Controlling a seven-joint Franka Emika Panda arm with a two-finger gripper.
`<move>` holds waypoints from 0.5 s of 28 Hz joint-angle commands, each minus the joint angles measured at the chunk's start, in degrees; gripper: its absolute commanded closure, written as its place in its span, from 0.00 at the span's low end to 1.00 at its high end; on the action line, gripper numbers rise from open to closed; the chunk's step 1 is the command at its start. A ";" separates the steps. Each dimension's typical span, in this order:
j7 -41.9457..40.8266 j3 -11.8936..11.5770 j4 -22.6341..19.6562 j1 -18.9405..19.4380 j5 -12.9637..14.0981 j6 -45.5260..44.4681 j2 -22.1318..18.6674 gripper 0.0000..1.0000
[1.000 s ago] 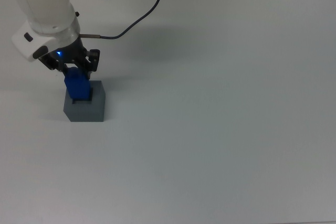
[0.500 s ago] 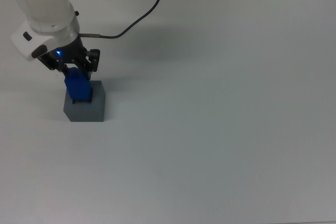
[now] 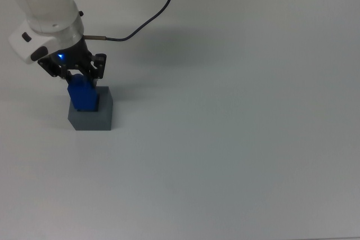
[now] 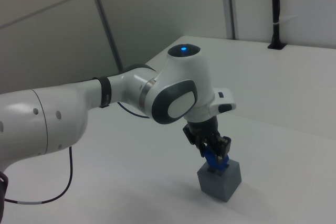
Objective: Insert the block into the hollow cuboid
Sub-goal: 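Lower the blue block into the opening of the grey cube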
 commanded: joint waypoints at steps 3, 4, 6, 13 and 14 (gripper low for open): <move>-0.57 0.03 -1.33 -0.03 0.45 0.81 0.15 1.00; -0.57 0.03 -1.60 -0.03 0.36 0.81 0.15 1.00; -0.66 0.03 -1.95 -0.03 0.36 0.81 0.23 1.00; -0.57 0.03 -2.92 -0.03 0.10 0.81 0.32 1.00; -0.57 0.03 -2.92 -0.03 0.10 0.81 0.50 0.96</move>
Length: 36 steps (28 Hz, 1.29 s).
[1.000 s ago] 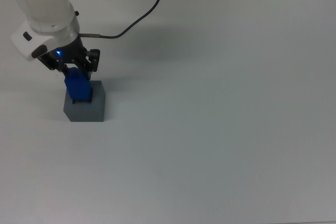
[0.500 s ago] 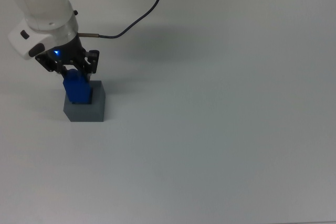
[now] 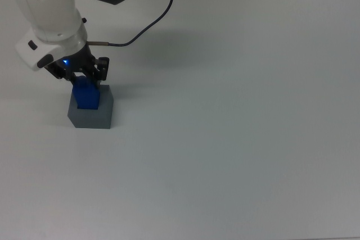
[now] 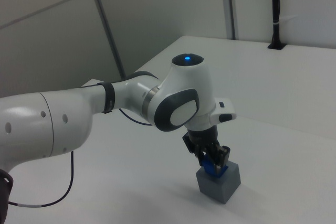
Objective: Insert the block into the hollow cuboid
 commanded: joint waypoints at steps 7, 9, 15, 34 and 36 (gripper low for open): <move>-0.05 0.03 -0.34 -0.03 -0.25 0.98 -0.07 0.00; 0.04 0.03 0.45 -0.03 -0.16 0.98 -0.16 0.00; 0.13 0.03 3.35 0.14 -0.07 0.11 -2.44 0.00; -0.40 0.21 10.56 1.02 -1.22 -20.11 -7.28 0.00; -0.57 0.12 10.56 1.02 -1.22 -20.11 -7.28 0.00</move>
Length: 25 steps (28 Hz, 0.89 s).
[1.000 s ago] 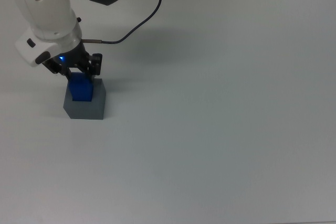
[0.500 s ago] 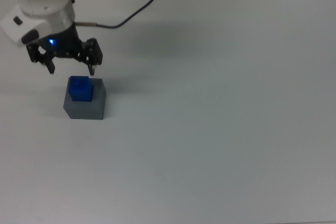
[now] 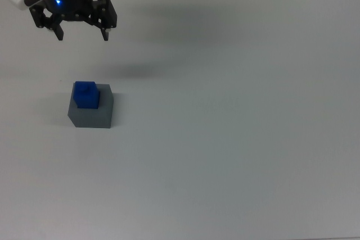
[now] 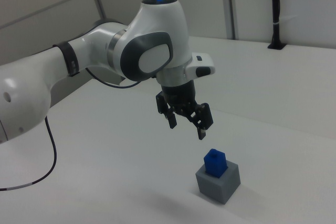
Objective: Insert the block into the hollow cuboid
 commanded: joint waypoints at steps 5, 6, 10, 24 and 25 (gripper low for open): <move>-0.14 -0.44 0.45 0.38 -0.89 -1.29 0.28 0.00; -0.05 -0.35 0.45 0.38 -0.89 -1.29 0.28 0.00; 0.13 -0.17 0.45 0.38 -0.80 -1.46 0.11 0.00; 0.31 0.09 0.62 0.55 -0.45 -1.72 -1.12 0.00; 0.31 0.09 0.62 0.55 -0.45 -1.72 -1.21 0.00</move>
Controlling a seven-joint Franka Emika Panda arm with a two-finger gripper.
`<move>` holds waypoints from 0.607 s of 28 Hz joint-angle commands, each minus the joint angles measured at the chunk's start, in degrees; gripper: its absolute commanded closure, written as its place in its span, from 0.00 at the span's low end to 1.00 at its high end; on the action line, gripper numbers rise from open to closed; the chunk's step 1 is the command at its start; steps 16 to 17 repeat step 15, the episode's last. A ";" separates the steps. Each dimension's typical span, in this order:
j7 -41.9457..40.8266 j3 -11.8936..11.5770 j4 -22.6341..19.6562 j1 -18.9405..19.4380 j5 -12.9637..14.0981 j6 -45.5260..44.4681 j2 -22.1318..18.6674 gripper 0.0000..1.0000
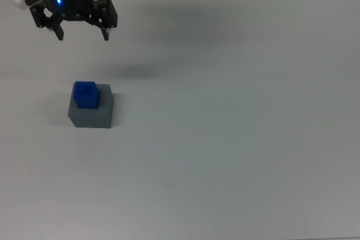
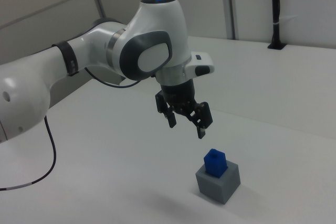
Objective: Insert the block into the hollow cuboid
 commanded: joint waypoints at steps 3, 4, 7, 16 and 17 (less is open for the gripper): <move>0.30 -0.17 0.53 0.46 -0.20 -1.72 -1.25 0.00; 0.22 -0.17 0.53 0.37 -0.29 -1.81 -1.34 0.00; 0.22 -0.43 0.53 0.37 -0.38 -1.81 -1.52 0.00; 0.13 -0.61 0.53 0.37 -0.46 -1.81 -1.52 0.00; 0.13 -0.61 0.53 0.37 -0.46 -1.81 -1.52 0.00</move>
